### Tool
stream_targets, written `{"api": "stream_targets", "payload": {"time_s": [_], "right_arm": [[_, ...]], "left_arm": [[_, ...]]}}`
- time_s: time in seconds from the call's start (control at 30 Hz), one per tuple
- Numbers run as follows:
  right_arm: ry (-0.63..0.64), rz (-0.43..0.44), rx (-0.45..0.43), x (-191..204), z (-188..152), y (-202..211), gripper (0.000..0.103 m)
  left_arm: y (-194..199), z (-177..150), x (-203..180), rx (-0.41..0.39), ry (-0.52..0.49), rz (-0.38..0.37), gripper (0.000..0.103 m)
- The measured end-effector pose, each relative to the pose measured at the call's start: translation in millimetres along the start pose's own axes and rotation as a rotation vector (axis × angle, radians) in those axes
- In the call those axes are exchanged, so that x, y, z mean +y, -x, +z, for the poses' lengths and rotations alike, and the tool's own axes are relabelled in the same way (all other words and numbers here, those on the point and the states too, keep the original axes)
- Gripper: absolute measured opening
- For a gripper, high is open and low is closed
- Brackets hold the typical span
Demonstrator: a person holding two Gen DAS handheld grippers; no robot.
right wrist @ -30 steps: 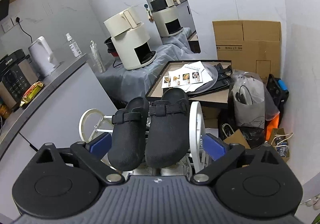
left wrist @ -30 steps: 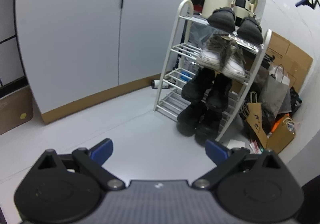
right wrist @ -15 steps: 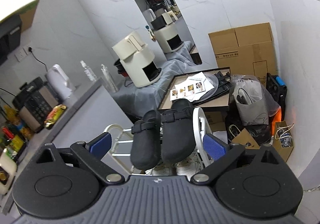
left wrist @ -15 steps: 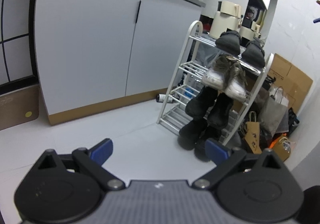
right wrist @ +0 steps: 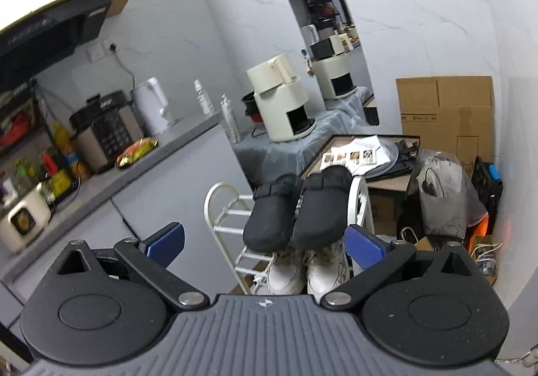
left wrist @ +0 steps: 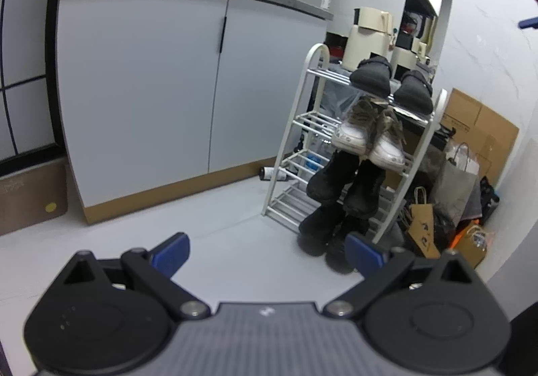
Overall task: Organize scattered shoes
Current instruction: 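Withdraw the right tool from the rack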
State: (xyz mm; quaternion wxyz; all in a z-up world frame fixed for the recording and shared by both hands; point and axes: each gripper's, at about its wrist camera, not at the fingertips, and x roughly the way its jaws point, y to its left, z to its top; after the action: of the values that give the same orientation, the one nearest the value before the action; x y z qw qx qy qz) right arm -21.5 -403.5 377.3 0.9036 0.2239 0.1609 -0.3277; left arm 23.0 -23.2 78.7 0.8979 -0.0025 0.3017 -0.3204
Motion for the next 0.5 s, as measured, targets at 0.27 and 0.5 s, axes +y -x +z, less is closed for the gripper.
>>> {"api": "stream_targets", "payload": {"time_s": [0.27,0.5], "right_arm": [[0.0,0.008,0.024,-22,-60,-18,0.103],[0.073,0.03,-0.006,-26,-106,-43,0.103]], "left_arm": [[2,-6,0,-0.01,0.017,0.034,0.101],[-7,-7,-12,-0.005,-0.028,0.053,0.101]]}}
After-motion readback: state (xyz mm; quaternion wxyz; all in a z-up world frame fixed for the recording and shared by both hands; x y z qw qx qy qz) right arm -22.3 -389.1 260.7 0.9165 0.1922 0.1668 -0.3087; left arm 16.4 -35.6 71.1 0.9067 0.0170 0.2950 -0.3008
